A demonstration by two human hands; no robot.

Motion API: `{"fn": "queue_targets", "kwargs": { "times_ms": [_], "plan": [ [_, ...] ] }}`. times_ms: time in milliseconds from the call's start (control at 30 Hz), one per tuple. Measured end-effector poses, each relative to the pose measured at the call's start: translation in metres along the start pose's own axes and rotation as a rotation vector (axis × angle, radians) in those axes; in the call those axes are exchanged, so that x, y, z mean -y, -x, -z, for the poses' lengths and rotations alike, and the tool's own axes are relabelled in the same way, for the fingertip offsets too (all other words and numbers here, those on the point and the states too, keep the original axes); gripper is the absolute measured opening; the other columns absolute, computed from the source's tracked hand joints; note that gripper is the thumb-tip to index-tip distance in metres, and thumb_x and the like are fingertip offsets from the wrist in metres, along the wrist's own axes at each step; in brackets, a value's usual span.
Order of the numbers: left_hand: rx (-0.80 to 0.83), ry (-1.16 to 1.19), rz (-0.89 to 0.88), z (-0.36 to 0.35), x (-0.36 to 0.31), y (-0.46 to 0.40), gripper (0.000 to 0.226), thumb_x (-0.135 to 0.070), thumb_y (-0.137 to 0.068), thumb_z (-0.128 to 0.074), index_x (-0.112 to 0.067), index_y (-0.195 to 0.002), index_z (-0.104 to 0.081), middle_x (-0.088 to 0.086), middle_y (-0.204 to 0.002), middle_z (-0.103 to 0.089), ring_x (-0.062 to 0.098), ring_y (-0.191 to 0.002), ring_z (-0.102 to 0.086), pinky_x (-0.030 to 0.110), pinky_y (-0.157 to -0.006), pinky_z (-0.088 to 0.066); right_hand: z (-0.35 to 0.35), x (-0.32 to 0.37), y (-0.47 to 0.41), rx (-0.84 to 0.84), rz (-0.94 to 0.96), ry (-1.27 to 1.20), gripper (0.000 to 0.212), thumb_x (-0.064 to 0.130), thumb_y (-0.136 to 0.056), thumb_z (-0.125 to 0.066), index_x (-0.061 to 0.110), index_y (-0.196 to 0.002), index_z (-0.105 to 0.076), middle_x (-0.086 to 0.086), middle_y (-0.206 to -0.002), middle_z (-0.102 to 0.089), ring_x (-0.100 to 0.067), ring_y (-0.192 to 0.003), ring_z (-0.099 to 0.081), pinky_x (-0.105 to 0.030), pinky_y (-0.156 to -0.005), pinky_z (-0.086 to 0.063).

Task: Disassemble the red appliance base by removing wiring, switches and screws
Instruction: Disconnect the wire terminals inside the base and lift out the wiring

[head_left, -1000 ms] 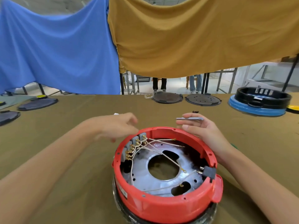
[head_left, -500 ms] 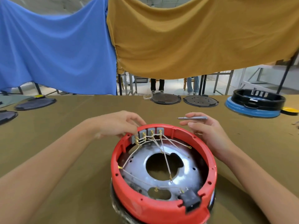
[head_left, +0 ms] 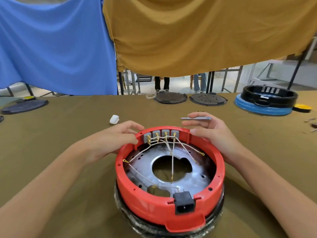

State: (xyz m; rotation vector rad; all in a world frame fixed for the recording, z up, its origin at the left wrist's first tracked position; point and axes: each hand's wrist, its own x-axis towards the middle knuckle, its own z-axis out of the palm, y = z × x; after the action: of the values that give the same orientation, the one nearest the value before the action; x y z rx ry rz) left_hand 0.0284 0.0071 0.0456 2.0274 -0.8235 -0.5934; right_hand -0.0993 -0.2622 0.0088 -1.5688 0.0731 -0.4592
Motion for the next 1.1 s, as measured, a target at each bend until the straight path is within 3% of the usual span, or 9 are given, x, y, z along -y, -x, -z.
{"fn": "queue_targets", "kwargs": {
  "times_ms": [167,333,400,500,567,767,933,1100],
  "plan": [
    [-0.043,0.033,-0.058,-0.006,-0.003,0.001,0.038,-0.004,-0.096,-0.054,-0.032,-0.120,-0.063,-0.010,-0.114,-0.070,0.014,-0.097,-0.071,0.033,-0.087,-0.057,0.000,0.002,0.002,-0.038,0.011,0.017,0.038,-0.012,-0.086,-0.063,0.010,-0.116,-0.065,-0.011,-0.109,-0.075,-0.041,-0.104,-0.068,-0.053,-0.094,-0.052],
    [-0.071,0.097,-0.114,-0.011,0.004,-0.006,0.035,-0.003,-0.098,-0.053,-0.026,-0.122,-0.064,-0.007,-0.115,-0.072,0.017,-0.102,-0.070,0.029,-0.088,-0.056,-0.001,0.003,0.003,-0.079,0.024,0.055,0.032,-0.007,-0.087,-0.064,0.012,-0.113,-0.067,-0.011,-0.105,-0.076,-0.031,-0.092,-0.066,-0.059,-0.098,-0.046],
    [-0.064,0.117,-0.127,-0.012,0.009,-0.007,0.034,-0.005,-0.099,-0.052,-0.026,-0.123,-0.063,-0.007,-0.115,-0.071,0.017,-0.104,-0.070,0.028,-0.088,-0.055,-0.002,0.004,0.004,-0.079,0.024,0.061,0.028,-0.003,-0.089,-0.064,0.012,-0.112,-0.067,-0.010,-0.104,-0.076,-0.027,-0.089,-0.067,-0.054,-0.093,-0.050],
    [-0.065,0.131,-0.144,-0.013,0.012,-0.009,0.033,-0.006,-0.099,-0.052,-0.026,-0.123,-0.063,-0.007,-0.117,-0.071,0.018,-0.104,-0.069,0.032,-0.092,-0.054,-0.004,0.005,0.004,-0.093,0.049,0.084,0.018,0.008,-0.097,-0.058,0.012,-0.110,-0.069,-0.009,-0.099,-0.076,-0.017,-0.078,-0.066,-0.036,-0.078,-0.053],
    [-0.074,0.104,-0.156,-0.013,0.012,-0.010,0.033,-0.006,-0.100,-0.051,-0.027,-0.123,-0.063,-0.008,-0.116,-0.071,0.017,-0.104,-0.069,0.033,-0.093,-0.053,-0.006,0.005,0.004,-0.107,0.075,0.105,0.019,0.016,-0.101,-0.054,0.014,-0.109,-0.071,-0.009,-0.097,-0.076,-0.014,-0.075,-0.064,-0.030,-0.074,-0.052],
    [-0.077,-0.068,-0.159,-0.008,0.001,-0.007,0.031,-0.012,-0.098,-0.056,-0.033,-0.119,-0.065,-0.015,-0.111,-0.071,0.001,-0.100,-0.068,0.022,-0.088,-0.050,-0.010,0.004,0.006,-0.124,0.139,0.090,0.027,0.029,-0.102,-0.052,0.014,-0.107,-0.074,-0.010,-0.093,-0.074,-0.018,-0.079,-0.063,-0.034,-0.077,-0.053],
    [-0.109,-0.304,-0.196,-0.012,-0.011,-0.012,0.026,-0.011,-0.099,-0.053,-0.028,-0.115,-0.064,-0.012,-0.106,-0.070,0.005,-0.096,-0.067,0.025,-0.088,-0.052,-0.014,0.006,0.004,-0.114,0.173,0.049,0.025,0.025,-0.099,-0.058,0.006,-0.101,-0.073,-0.011,-0.087,-0.073,-0.020,-0.082,-0.067,-0.035,-0.080,-0.056],
    [-0.060,-0.339,-0.264,-0.009,-0.007,-0.019,0.032,-0.003,-0.099,-0.051,-0.024,-0.119,-0.063,-0.009,-0.112,-0.067,0.002,-0.105,-0.064,0.019,-0.094,-0.047,-0.025,0.028,-0.010,-0.062,0.162,0.038,0.013,0.018,-0.096,-0.062,0.008,-0.097,-0.070,-0.010,-0.085,-0.075,-0.020,-0.082,-0.071,-0.039,-0.085,-0.059]
  ]
}}
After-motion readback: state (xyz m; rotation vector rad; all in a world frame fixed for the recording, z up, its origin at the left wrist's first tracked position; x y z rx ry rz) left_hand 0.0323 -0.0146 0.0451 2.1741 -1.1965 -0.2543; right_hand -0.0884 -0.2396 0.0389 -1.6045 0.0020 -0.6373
